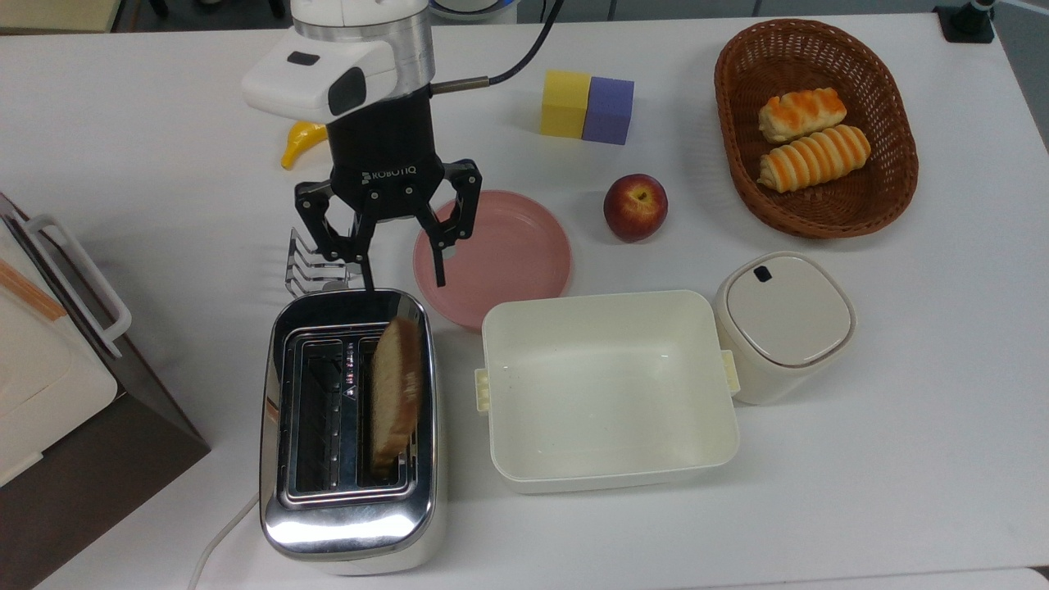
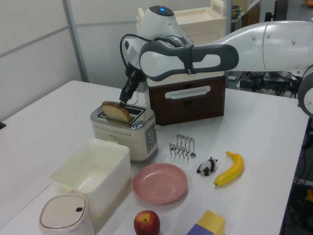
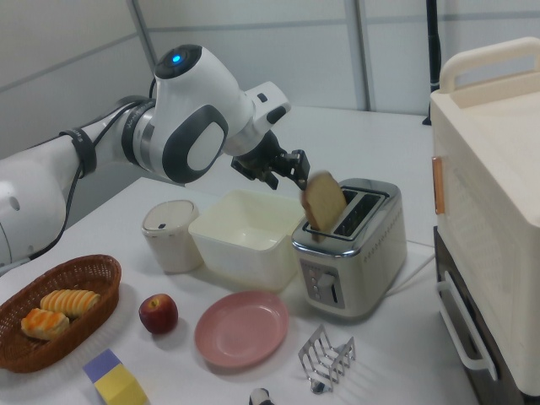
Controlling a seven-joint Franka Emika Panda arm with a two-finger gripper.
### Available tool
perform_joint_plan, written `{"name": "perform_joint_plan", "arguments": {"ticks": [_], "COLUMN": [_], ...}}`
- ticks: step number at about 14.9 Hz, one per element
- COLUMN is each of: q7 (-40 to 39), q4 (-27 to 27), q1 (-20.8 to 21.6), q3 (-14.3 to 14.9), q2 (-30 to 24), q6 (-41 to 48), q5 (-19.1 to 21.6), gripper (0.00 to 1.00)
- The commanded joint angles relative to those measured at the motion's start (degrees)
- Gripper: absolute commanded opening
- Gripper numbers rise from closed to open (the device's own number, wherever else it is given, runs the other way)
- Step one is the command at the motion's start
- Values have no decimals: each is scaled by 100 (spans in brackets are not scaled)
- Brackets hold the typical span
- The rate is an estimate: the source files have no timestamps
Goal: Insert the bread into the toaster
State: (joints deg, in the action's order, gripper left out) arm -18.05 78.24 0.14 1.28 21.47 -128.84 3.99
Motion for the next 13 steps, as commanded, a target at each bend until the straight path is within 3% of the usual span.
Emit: {"name": "perform_joint_plan", "arguments": {"ticks": [1, 5, 9, 11, 13], "q7": [-51, 389, 74, 11, 46], "q4": [131, 104, -45, -37, -28], "q1": [-5, 21, -23, -23, 29], "q3": [13, 74, 451, 479, 391], "q2": [-143, -353, -871, -1048, -1057], "q6": [-71, 182, 1860, 1942, 2290], "q5": [181, 146, 32, -265, -992], "gripper": [100, 100, 100, 100, 100]}}
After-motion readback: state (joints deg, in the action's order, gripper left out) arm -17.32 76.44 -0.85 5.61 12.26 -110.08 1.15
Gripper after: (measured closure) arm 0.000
